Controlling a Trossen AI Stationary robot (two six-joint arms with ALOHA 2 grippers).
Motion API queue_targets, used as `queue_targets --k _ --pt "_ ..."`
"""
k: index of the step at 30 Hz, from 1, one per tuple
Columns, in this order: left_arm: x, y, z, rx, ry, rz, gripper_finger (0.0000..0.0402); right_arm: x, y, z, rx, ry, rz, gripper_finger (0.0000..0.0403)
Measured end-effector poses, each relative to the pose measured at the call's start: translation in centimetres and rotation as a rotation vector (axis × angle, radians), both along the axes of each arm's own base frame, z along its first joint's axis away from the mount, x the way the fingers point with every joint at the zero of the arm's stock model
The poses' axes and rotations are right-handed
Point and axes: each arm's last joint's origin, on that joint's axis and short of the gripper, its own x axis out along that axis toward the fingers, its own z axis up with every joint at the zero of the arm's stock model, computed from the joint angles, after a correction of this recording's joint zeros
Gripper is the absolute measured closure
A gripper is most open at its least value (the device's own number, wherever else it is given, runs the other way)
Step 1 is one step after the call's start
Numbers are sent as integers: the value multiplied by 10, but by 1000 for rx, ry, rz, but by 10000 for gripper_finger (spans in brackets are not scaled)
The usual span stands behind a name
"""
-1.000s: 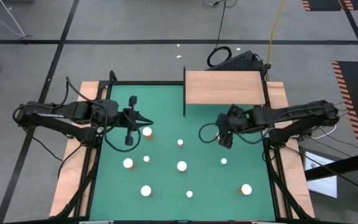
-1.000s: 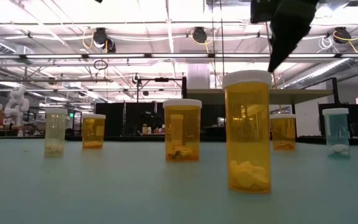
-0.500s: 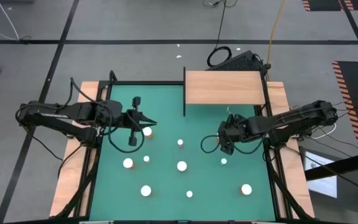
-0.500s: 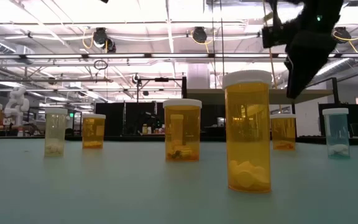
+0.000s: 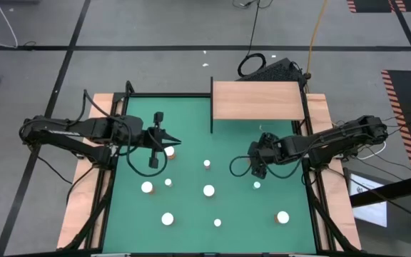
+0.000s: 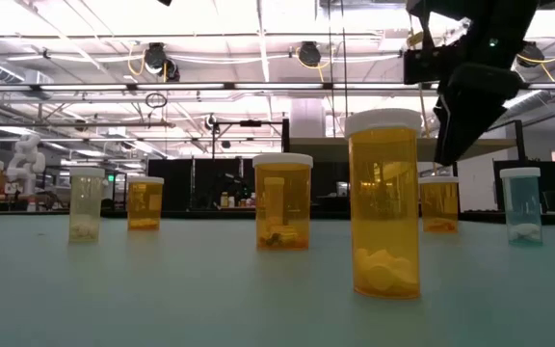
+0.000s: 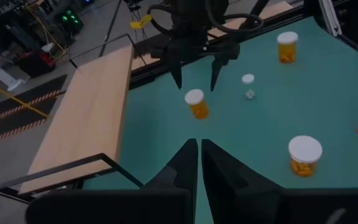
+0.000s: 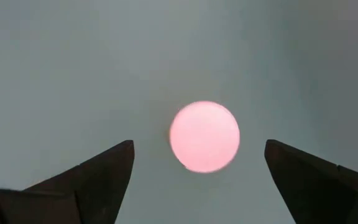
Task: Pick and place medicine bottles onto shelf by color
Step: Put the orange pill bottle on the shelf
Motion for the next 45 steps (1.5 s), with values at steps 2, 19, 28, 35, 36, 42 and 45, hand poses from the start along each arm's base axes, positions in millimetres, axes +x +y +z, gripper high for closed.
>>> queue_targets --k 2,19,28,35,36,42,45 --pt "0 0 0 0 0 0 376 2 -3 0 4 -16 -11 45" --pt "0 0 0 27 1 -11 376 12 -23 -13 163 9 -190 45" --pt "0 0 1 39 -10 -16 376 20 -30 -37 215 131 -235 49" --pt "1 0 3 41 -33 -17 376 23 -37 -31 228 135 -255 82" --pt "1 0 3 45 -33 -18 376 24 -37 -28 227 133 -255 88" --pt "1 0 3 52 -34 -21 376 29 -44 -20 247 118 -235 123" --pt "1 0 3 53 -34 -22 376 28 -47 -20 272 131 -237 139"
